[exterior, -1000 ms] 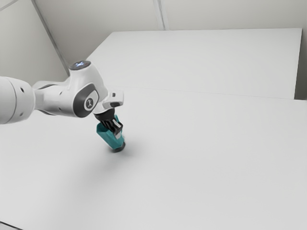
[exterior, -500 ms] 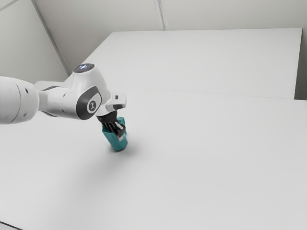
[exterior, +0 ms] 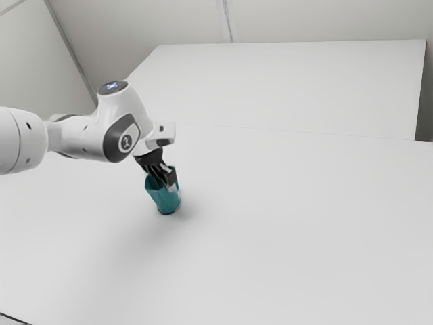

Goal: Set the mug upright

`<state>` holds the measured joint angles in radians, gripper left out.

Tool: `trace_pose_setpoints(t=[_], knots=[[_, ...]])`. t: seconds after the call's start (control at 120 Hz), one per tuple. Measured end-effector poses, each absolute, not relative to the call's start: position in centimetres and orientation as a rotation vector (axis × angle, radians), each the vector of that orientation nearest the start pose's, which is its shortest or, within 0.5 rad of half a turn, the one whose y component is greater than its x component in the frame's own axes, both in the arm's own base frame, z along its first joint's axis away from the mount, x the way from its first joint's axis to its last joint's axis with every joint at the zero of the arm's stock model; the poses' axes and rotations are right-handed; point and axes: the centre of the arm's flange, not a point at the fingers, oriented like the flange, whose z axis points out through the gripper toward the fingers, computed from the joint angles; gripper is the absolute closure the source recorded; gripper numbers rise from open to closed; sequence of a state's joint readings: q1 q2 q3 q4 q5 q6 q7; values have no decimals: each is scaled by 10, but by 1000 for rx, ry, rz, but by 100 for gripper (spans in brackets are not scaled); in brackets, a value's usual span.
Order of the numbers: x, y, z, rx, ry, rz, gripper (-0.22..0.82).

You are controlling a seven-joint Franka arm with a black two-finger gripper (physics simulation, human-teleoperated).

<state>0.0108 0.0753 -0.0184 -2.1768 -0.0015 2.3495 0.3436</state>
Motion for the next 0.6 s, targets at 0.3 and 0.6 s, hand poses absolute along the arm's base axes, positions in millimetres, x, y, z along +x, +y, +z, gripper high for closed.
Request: trace_pose_setpoints(t=[0.3,0.6], knots=[[570,-8,446,-3041,556,-299,31],[608,-2,543,-3073,481,-237,8]])
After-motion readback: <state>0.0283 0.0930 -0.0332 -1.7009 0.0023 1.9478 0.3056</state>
